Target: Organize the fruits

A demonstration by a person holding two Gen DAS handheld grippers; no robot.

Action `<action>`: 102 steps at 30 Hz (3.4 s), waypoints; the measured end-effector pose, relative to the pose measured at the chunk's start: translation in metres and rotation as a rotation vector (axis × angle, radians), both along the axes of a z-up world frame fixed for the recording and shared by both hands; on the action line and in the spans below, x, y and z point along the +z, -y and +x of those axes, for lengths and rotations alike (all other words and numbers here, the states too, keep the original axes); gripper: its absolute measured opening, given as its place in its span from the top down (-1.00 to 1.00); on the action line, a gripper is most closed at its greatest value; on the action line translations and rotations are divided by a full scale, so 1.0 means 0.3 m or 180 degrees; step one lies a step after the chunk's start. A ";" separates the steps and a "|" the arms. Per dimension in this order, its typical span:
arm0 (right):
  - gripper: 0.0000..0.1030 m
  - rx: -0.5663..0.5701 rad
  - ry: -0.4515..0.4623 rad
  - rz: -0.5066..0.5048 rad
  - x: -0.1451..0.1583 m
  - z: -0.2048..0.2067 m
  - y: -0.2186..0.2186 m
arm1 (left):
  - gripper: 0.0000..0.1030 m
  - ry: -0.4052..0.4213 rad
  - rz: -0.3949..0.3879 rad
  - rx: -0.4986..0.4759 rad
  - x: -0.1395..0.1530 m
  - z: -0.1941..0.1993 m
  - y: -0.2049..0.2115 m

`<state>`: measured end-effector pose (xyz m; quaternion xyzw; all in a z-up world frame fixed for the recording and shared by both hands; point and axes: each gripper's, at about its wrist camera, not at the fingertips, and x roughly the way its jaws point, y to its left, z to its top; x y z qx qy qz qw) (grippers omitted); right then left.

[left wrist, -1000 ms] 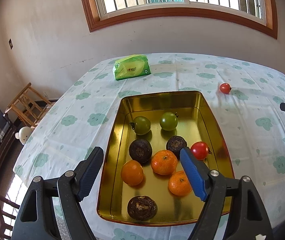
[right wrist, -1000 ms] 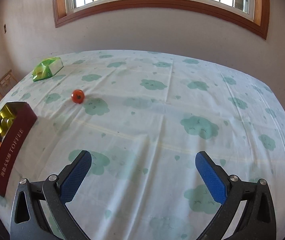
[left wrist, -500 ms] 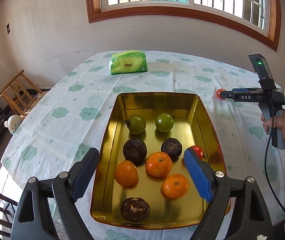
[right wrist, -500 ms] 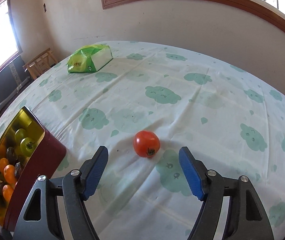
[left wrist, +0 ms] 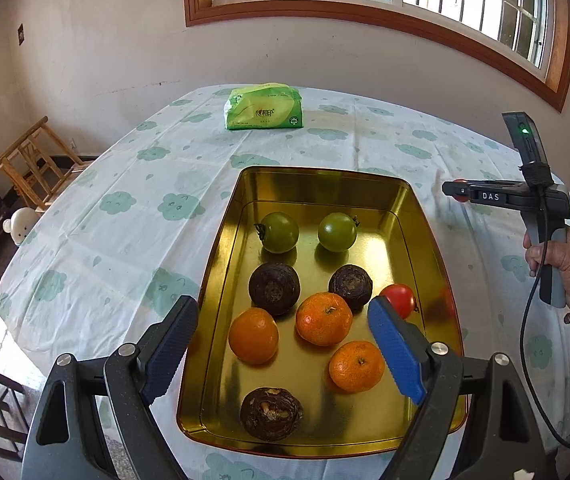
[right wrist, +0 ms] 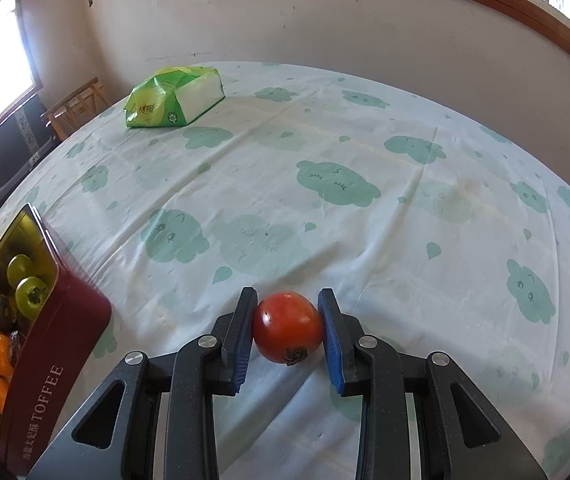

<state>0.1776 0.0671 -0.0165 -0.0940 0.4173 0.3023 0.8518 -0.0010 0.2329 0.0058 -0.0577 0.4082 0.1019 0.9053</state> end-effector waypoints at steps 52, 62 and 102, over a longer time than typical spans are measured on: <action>0.36 0.0784 -0.0073 0.0531 0.142 -0.656 -0.309 | -0.86 0.0013 0.0293 0.0263 -0.040 -0.203 -0.032; 0.36 0.0813 -0.0118 0.0529 0.122 -0.648 -0.345 | -0.86 0.0029 0.0387 0.0288 -0.064 -0.202 -0.039; 0.24 0.0820 0.0094 0.0663 0.182 -0.671 -0.371 | -0.98 0.0477 0.0508 0.0247 0.031 -0.288 0.005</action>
